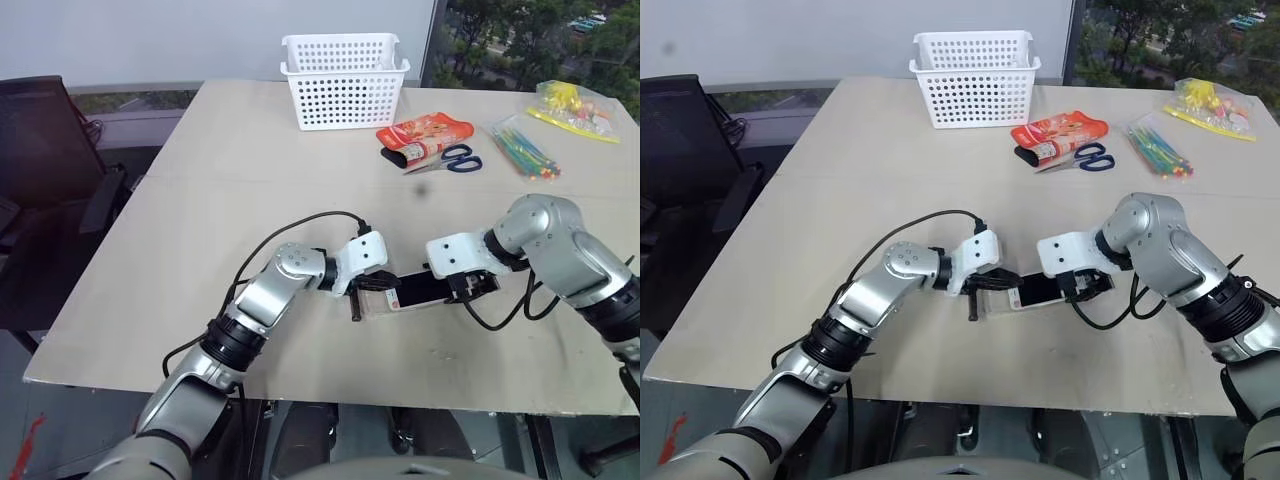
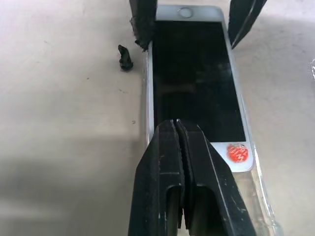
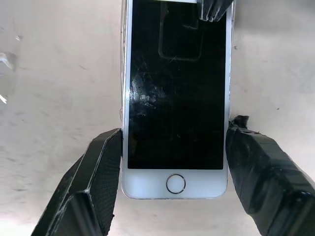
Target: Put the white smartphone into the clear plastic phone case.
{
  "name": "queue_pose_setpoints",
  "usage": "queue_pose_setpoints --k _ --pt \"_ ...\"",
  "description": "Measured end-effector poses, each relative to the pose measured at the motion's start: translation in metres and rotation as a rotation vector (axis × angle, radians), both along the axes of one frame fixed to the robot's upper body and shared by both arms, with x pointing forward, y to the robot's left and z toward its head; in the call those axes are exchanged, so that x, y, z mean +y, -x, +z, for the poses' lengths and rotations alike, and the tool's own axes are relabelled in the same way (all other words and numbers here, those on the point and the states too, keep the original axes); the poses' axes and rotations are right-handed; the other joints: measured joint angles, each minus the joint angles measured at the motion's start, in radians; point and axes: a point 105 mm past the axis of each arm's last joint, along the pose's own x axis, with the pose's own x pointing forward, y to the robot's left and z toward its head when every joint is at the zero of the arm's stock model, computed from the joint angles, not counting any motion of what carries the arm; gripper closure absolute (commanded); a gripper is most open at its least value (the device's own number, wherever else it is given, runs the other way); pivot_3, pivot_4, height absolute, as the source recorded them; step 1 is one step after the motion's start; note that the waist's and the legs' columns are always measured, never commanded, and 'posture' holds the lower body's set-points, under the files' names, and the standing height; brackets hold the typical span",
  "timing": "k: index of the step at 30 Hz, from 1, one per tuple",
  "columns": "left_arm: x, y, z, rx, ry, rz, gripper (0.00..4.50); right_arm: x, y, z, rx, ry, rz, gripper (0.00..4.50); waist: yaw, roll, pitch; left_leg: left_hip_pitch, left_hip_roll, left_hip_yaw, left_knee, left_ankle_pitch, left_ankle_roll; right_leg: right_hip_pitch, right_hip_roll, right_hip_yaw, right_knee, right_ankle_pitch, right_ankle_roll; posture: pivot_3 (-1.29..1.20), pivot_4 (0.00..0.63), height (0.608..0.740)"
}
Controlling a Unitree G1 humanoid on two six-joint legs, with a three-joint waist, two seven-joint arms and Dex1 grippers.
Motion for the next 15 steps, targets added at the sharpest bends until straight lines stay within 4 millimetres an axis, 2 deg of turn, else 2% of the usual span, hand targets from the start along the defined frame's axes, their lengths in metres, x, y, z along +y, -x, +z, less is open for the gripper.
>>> queue_pose_setpoints --k 1,3,5,9,12,15 --pt "0.000 0.000 0.000 0.001 0.000 0.000 4.50 0.000 0.001 0.000 0.002 -0.002 -0.002 0.70 0.000 0.000 0.000 0.000 0.000 0.000 0.000 0.000 0.000 0.000 0.000 0.000 0.000 0.000 0.000 0.00 0.150 0.740" --pt "0.000 -0.001 -0.002 0.000 -0.003 0.004 4.50 0.009 0.010 0.000 0.018 -0.035 0.047 0.04 0.000 0.000 -0.001 0.000 0.000 -0.001 0.000 0.000 0.000 0.000 0.000 0.000 0.000 0.000 0.000 0.00 0.150 0.740" --pt "0.000 -0.001 -0.003 0.000 -0.005 0.007 4.50 0.017 0.014 0.002 0.016 -0.059 0.080 0.04 0.000 0.000 -0.002 0.001 0.000 -0.002 0.000 0.000 0.000 0.001 0.000 0.000 0.000 0.000 0.000 0.00 0.150 0.740" --pt "-0.001 0.000 -0.005 0.004 -0.004 0.011 4.50 0.016 0.012 0.002 -0.002 -0.103 0.051 0.04 0.000 -0.002 -0.005 0.005 0.000 -0.004 0.001 -0.001 -0.002 0.005 -0.002 0.000 0.000 0.000 0.000 0.00 0.150 0.740" --pt "-0.001 0.000 -0.007 -0.007 -0.011 0.008 4.50 0.009 0.001 0.020 -0.068 -0.180 -0.023 0.04 0.000 -0.002 -0.005 0.008 0.000 -0.004 0.001 -0.002 -0.004 0.007 -0.003 0.000 -0.001 0.000 0.000 0.00 0.150 0.740" --pt "0.000 0.001 -0.006 -0.015 0.000 0.013 4.50 -0.009 -0.003 0.036 -0.084 -0.203 -0.086 0.04 0.000 -0.002 -0.005 0.009 0.000 -0.004 -0.001 -0.003 -0.004 0.008 -0.003 0.000 -0.002 0.000 0.000 0.00 0.150 0.740"
